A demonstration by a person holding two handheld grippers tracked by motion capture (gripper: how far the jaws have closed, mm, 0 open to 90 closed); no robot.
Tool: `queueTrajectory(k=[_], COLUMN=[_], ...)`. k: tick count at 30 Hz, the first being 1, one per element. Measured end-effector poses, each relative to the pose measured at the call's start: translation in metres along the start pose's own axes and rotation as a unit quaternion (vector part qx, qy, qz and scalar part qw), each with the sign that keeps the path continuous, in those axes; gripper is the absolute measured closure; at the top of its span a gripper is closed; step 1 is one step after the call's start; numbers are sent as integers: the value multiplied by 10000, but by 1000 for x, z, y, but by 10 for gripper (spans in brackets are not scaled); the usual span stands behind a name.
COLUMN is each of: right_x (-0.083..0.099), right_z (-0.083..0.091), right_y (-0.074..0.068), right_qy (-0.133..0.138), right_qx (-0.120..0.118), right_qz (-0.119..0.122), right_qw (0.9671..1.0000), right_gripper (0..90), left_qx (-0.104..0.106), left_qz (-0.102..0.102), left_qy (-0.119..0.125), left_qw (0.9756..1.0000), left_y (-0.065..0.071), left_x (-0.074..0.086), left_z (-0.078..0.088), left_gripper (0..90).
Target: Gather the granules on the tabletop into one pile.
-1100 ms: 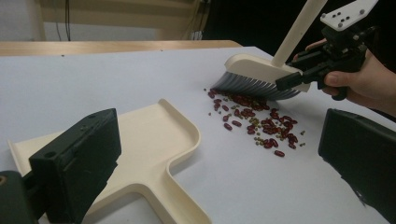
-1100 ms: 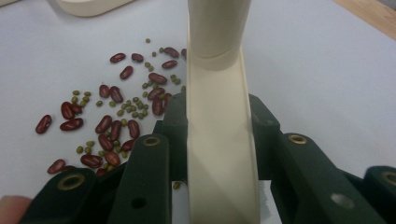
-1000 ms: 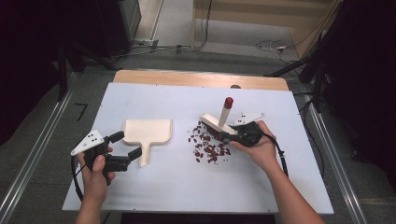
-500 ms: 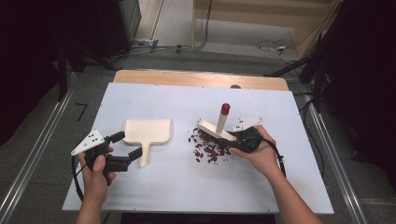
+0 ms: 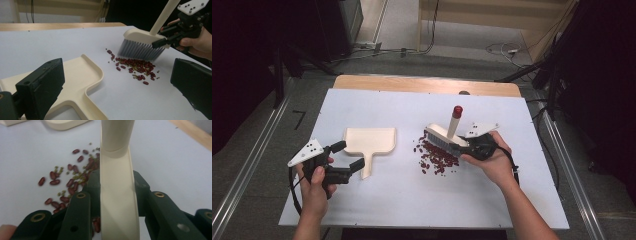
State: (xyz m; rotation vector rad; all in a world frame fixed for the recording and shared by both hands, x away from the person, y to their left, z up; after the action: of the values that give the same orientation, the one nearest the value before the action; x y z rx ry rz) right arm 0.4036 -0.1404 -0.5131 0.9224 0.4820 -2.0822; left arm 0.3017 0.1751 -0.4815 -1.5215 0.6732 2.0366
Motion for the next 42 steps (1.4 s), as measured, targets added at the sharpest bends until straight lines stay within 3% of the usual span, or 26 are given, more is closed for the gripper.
queueTrajectory(k=[6,10,16,18,20,23,29,32,37,40,42], right_x=[-27,-45,-55,-50,-46,-37,-25,-20,-16,-18,-21], right_z=[-2,-18,-50,-59,-62,-63,-49,-42,-32,-27,-23], right_y=[24,40,53,49,37,24,10,1,-8,-7,-4], right_qy=[237,295,39,-138,-176,-312,-295,-336,-324,-232,-139], right_qx=[258,491,658,579,250,86,-322,-495,-584,-473,-357], right_qz=[-31,162,414,531,423,566,470,617,769,871,807], right_qw=[9994,9982,9970,9968,9986,9979,9979,9963,9948,9948,9960], right_gripper=[655,655,655,655,655,654,654,655,654,655,655], left_qx=[-2,6,8,0,-1,15,48,66,67,60,36], left_qz=[-16,-23,-23,-14,-4,1,-41,-61,-90,-78,-67], left_qy=[-15,-16,-19,-12,-7,-11,-53,-67,-109,-118,-131], left_qw=[10000,10000,10000,10000,10000,10000,10000,9999,9999,9999,9999], left_y=[-1,0,-2,-2,-3,-2,1,3,4,3,2], left_x=[1,1,1,1,2,2,1,2,3,4,4], left_z=[-1,-2,0,1,1,1,-3,-5,-6,-6,-5], left_gripper=[0,0,0,0,0,0,0,0,0,0,0])
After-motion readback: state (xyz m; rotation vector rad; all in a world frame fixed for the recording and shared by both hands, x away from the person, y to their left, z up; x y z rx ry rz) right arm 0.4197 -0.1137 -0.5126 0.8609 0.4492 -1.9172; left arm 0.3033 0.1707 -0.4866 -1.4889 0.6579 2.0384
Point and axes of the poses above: each handheld gripper's, and its own axes: z roughly backward along the jaws, x roughly out of its underside, y roughly to its right, the point moved 10 cm from there along -z, roughly forward along the jaws, and after that the axes turned 11 degrees about -z, right-handed, at the moved point
